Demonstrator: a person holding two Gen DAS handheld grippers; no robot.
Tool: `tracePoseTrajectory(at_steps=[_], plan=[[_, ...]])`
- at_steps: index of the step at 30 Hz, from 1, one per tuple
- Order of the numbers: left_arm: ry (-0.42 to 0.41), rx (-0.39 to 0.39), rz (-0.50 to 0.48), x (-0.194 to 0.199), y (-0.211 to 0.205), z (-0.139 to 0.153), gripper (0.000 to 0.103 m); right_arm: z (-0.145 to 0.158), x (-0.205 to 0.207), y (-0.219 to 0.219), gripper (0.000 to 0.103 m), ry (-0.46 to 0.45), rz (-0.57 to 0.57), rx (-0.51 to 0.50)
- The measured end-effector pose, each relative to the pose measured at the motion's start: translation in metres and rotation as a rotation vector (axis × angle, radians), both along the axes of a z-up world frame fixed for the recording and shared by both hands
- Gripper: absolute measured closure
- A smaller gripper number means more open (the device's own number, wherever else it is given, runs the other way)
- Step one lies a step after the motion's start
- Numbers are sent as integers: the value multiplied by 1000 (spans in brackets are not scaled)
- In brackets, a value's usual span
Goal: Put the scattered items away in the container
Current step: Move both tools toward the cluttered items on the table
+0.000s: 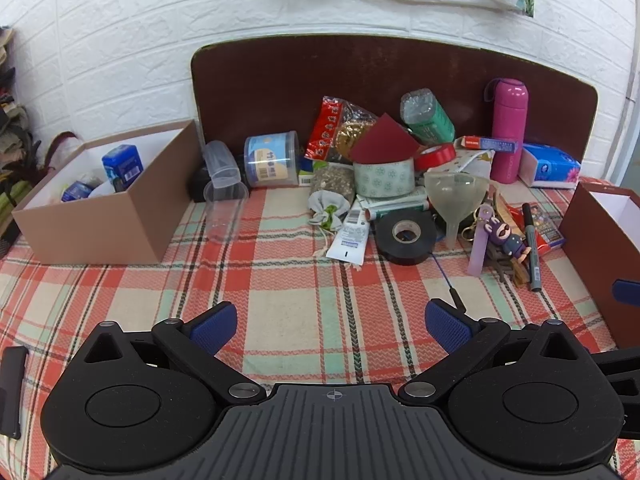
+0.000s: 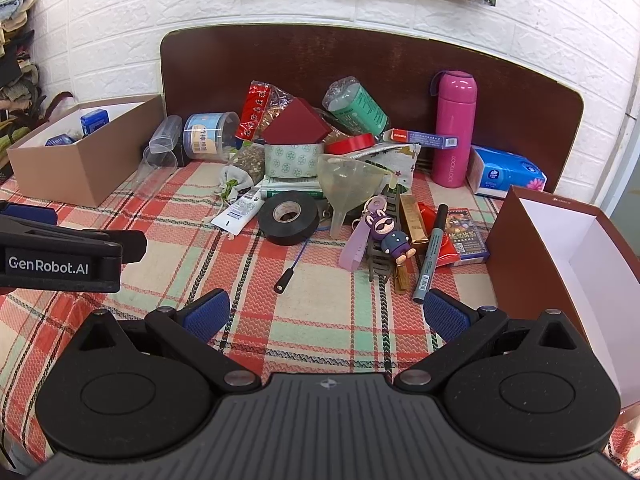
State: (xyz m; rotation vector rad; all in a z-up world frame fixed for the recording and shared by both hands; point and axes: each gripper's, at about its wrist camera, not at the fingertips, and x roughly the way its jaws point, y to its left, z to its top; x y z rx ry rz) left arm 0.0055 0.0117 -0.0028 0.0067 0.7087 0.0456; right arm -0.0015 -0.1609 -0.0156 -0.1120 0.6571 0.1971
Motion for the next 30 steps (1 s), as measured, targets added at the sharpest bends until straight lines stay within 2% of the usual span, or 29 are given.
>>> tracePoseTrajectory(at_steps=[17, 30], plan=[[24, 13, 5, 14, -1, -5, 0, -2, 15, 1, 0, 23, 11, -11], [70, 8, 2, 45, -1, -19, 0, -13, 41, 4, 0, 62, 29, -28]])
